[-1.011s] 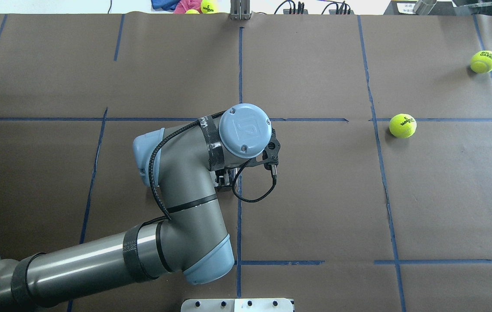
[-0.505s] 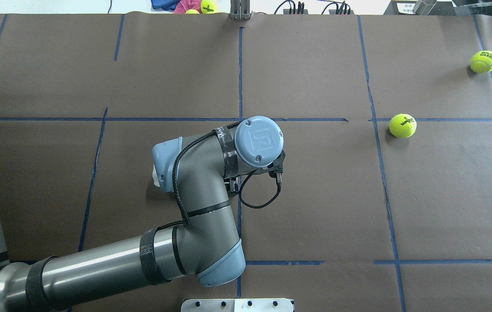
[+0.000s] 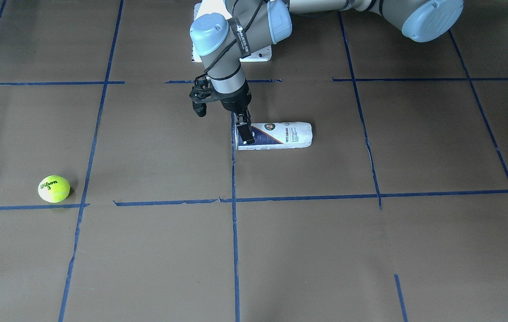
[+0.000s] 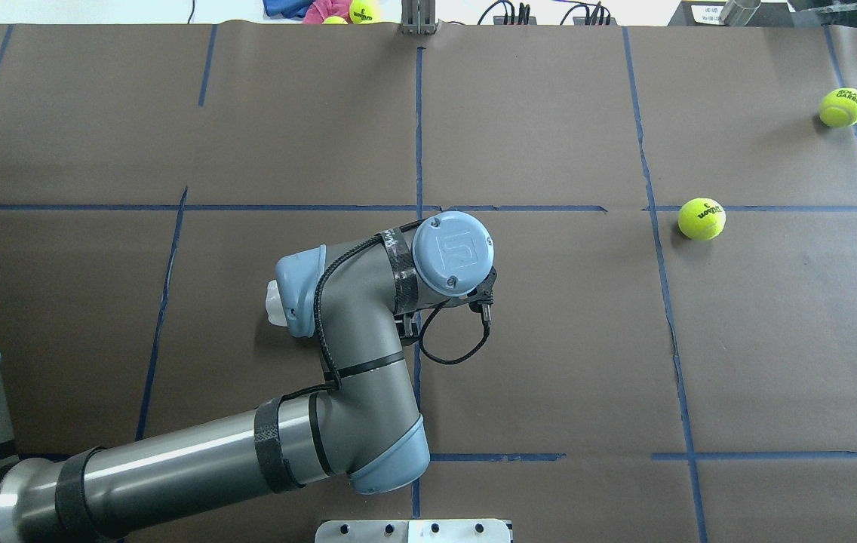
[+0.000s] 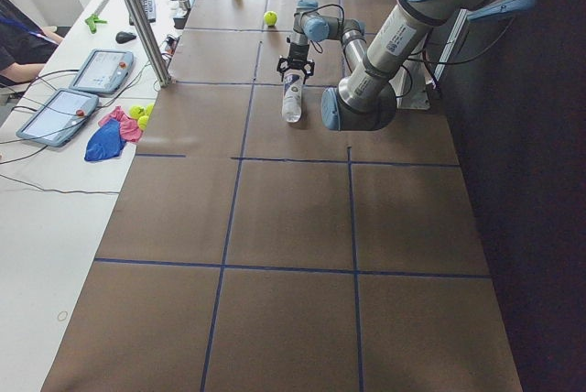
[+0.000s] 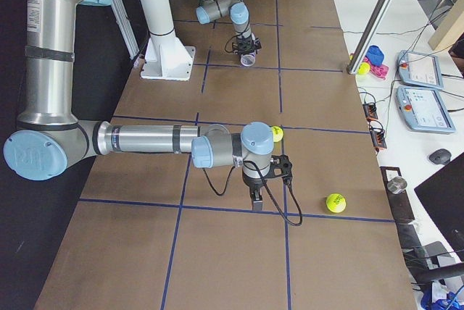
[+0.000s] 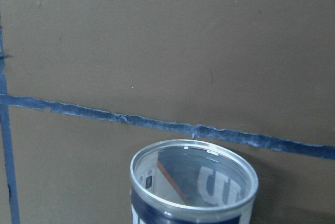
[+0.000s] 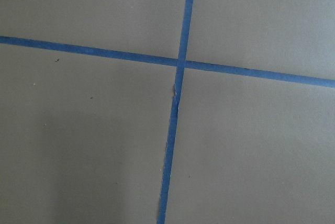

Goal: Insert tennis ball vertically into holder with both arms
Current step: 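Lower the left gripper and close it around the tube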

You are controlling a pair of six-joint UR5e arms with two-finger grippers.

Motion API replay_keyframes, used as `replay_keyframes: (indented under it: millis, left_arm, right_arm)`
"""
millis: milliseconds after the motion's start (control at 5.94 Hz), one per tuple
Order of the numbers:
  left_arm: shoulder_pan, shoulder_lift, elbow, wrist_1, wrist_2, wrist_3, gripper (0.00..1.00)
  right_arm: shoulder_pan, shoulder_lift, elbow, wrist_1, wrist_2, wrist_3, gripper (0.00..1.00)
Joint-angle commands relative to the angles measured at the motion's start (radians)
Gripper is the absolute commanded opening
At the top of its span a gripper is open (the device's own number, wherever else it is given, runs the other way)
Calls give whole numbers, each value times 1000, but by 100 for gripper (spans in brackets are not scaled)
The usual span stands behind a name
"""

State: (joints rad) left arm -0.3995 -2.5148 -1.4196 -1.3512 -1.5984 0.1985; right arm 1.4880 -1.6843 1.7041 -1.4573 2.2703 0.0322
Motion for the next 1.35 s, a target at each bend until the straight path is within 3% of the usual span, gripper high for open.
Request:
replay_keyframes:
  millis: [0,337,505,842,1179]
  left_arm:
    - [1,2,39,-45,0,1,100]
    - [1,4,39,-45,0,-1,93]
    - [-1,5,39,-43,-2,1,81]
    - [-4,2,30,-43,-2,1,79]
    - [-54,-9,-80,-43,-12,1,79]
  right_arm:
    - [0,0,-1,0,0,0,100]
    - [0,0,-3,0,0,0,100]
    - [2,0,-1,0,0,0,100]
    - [0,0,-1,0,0,0,100]
    - [0,0,-1,0,0,0,100]
